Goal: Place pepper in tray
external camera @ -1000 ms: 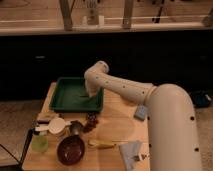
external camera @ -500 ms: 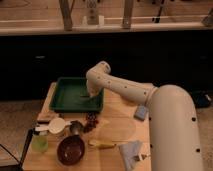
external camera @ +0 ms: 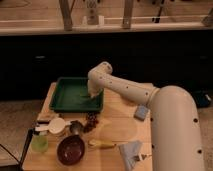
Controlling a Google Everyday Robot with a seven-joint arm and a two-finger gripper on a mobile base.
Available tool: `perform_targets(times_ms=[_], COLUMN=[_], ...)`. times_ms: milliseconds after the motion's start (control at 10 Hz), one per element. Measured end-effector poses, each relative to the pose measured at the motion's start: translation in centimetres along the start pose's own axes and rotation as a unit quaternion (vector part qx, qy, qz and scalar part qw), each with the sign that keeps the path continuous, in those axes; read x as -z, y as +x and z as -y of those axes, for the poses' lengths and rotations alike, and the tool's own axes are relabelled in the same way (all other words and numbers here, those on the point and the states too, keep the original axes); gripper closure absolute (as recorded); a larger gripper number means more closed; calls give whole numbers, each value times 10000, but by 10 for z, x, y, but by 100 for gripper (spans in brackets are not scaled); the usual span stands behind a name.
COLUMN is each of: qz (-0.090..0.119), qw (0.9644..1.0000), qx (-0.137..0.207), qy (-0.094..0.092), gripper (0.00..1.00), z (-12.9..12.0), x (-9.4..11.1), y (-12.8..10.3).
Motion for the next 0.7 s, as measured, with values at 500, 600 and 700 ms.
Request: perform_targets(times_ms=[500, 600, 700], qz=[50, 66, 72], qw=[9999, 9999, 9998], qx=[-117, -146, -162], qy=[8, 7, 10], gripper=[61, 61, 62], z=[-2, -3, -3], x=[1, 2, 2], y=[6, 8, 9])
